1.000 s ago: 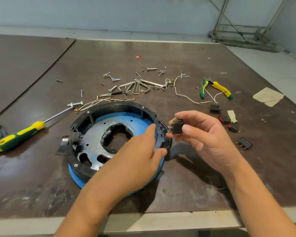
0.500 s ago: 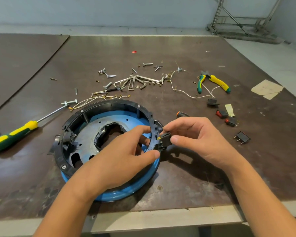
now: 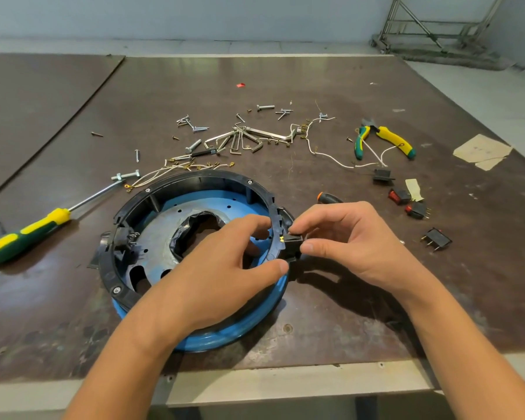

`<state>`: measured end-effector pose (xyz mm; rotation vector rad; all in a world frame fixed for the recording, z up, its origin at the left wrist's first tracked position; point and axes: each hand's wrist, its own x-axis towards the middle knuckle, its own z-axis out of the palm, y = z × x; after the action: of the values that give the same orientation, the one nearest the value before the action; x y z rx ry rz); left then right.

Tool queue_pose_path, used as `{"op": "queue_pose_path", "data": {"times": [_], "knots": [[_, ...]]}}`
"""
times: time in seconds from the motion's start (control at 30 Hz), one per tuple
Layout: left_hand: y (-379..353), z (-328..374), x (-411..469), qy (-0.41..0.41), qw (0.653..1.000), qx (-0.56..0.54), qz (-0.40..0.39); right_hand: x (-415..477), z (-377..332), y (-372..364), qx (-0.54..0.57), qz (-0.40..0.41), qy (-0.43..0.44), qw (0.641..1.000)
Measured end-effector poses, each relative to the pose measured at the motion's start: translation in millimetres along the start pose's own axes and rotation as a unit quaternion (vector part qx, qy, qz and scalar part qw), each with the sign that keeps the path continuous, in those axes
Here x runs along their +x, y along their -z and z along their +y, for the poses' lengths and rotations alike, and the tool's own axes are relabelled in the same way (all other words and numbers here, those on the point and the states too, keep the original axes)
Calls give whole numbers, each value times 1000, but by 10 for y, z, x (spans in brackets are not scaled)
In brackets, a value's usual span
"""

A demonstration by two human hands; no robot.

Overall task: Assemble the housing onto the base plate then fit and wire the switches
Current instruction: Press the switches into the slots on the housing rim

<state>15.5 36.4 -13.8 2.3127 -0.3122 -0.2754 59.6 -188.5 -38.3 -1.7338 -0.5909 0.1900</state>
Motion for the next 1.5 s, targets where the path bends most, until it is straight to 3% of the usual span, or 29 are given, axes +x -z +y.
{"op": "queue_pose_path", "data": {"times": [0.23,0.8,1.0,1.13,1.2,1.3,1.5], "knots": [[-7,10,-13,-8,1000,3,7,30,62,-54,-23,-14,2,1000],[-23,25,-8,-21,999,50,-2,37,117,-209,-44,92,15,995],[-18,23,-9,-23,1000,16,-1,52,78,-182,-56,64,12,996],[-25,-4,-10,-17,1000,11,5,42,11,-36,-134,25,14,991],[-31,0,-10,-8,1000,-4,14,33,30,33,-194,85,23,977],[-57,16,-26,-24,1000,5,20,1,88,166,-334,191,8,923],[-59,13,-35,-37,998,49,9,-105,242,713,-501,244,-235,797]]}}
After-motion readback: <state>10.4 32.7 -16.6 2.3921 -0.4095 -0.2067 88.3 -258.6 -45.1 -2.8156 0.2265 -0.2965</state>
